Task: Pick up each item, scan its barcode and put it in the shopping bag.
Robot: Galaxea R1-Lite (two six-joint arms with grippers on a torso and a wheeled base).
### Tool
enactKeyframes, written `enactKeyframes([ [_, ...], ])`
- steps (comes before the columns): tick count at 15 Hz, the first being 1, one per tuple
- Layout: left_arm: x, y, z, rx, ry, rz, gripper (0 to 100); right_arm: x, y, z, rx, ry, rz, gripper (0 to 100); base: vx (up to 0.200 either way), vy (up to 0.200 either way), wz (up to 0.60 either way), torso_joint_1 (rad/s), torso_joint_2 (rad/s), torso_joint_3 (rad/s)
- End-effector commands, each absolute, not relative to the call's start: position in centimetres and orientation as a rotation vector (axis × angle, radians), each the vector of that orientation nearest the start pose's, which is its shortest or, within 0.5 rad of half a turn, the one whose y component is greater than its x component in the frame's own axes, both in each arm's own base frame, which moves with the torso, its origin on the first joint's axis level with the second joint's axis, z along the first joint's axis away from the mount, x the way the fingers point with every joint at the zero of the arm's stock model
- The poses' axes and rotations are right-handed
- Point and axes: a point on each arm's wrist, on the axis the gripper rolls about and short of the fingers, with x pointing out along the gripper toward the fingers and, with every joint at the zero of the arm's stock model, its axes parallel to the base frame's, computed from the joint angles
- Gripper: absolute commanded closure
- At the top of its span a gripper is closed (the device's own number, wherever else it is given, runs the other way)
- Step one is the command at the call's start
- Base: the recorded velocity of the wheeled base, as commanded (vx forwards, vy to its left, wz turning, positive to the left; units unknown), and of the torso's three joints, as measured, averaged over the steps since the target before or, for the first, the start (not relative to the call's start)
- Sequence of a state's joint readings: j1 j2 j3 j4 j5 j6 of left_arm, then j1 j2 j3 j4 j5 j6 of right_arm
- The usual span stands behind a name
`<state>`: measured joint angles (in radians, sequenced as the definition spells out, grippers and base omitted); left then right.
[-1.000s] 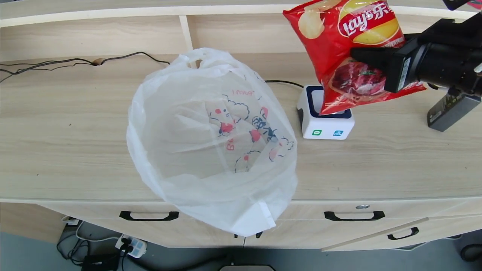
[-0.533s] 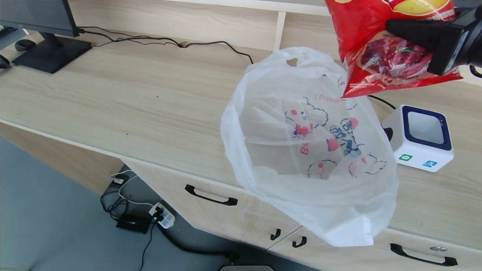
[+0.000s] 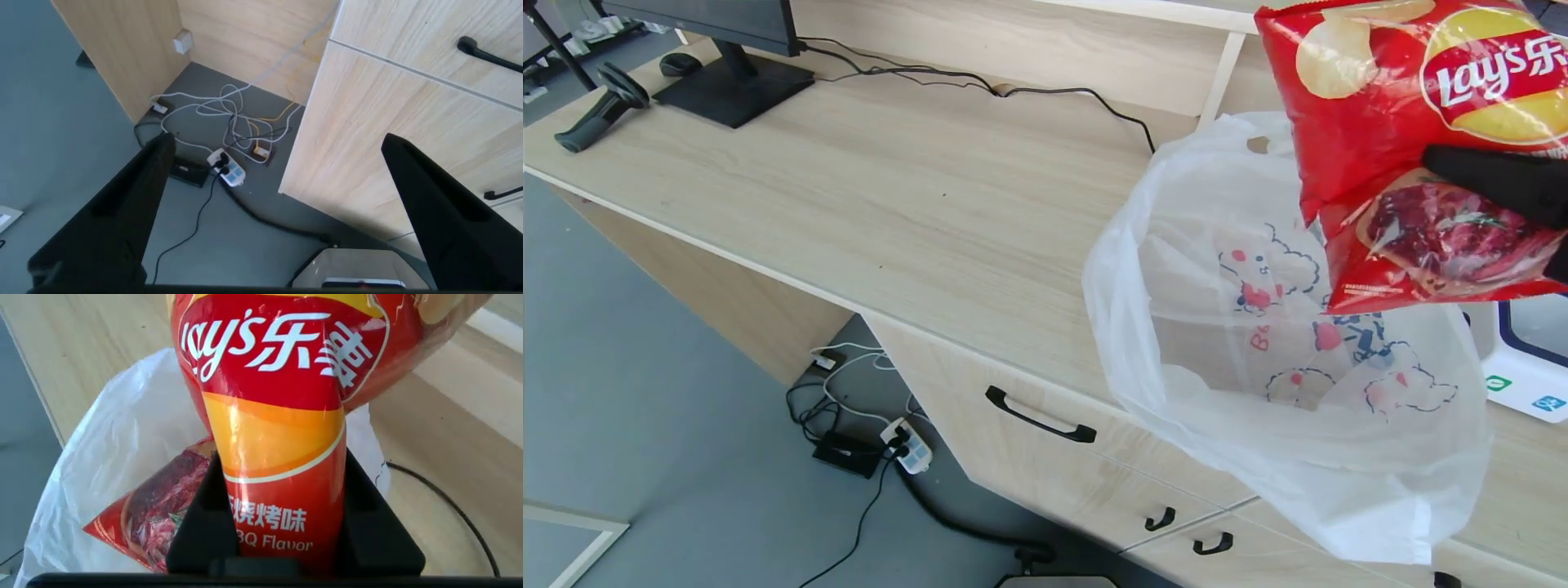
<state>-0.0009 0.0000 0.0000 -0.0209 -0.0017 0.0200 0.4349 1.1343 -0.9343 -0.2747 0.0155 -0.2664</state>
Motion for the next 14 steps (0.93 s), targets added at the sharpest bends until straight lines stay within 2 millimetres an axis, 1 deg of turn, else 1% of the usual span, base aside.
enactKeyframes([
  [1,-2.3,0.0,7.8,0.02,-0.02,-0.003,0,12.4,5.6,29.4,-0.244,-0.089,0.407,100,0.0,0.0,0.0,0.0,0.0,0.0],
  [2,-2.3,0.0,7.8,0.02,-0.02,-0.003,0,12.0,5.4,29.1,-0.239,-0.086,0.403,100,0.0,0.0,0.0,0.0,0.0,0.0],
  [3,-2.3,0.0,7.8,0.02,-0.018,-0.003,0,12.0,5.6,28.2,-0.251,-0.06,0.419,100,0.0,0.0,0.0,0.0,0.0,0.0],
  [4,-2.3,0.0,7.8,0.02,-0.018,-0.003,0,12.0,5.7,27.9,-0.254,-0.048,0.428,100,0.0,0.0,0.0,0.0,0.0,0.0],
  [5,-2.3,0.0,7.8,0.021,-0.018,-0.003,0,12.4,5.9,27.7,-0.257,-0.034,0.433,100,0.0,0.0,0.0,0.0,0.0,0.0],
  [6,-2.3,0.0,7.8,0.021,-0.018,-0.003,0,13.3,6.7,27.5,-0.264,-0.016,0.462,100,0.0,0.0,0.0,0.0,0.0,0.0],
  [7,-2.3,0.0,7.8,0.021,-0.018,-0.003,0,13.3,7.6,27.3,-0.272,-0.01,0.511,100,0.0,0.0,0.0,0.0,0.0,0.0],
  [8,-2.3,0.0,7.8,0.021,-0.018,-0.003,0,13.3,8.1,27.1,-0.283,-0.006,0.535,100,0.0,0.0,0.0,0.0,0.0,0.0],
  [9,-2.3,0.0,7.8,0.02,-0.018,-0.003,0,13.3,8.6,26.3,-0.325,0.015,0.569,100,0.0,0.0,0.0,0.0,0.0,0.0],
  [11,-2.3,0.0,7.8,0.02,-0.018,-0.003,0,13.7,8.9,24.6,-0.35,0.076,0.58,100,0.0,0.0,0.0,0.0,0.0,0.0],
  [13,-2.3,0.0,7.8,0.02,-0.018,-0.003,0,14.6,9.4,24.0,-0.354,0.112,0.583,100,0.0,0.0,0.0,0.0,0.0,0.0],
  [14,-2.3,0.0,7.8,0.02,-0.018,-0.003,0,15.5,9.8,24.1,-0.335,0.124,0.574,100,0.0,0.0,0.0,0.0,0.0,0.0],
])
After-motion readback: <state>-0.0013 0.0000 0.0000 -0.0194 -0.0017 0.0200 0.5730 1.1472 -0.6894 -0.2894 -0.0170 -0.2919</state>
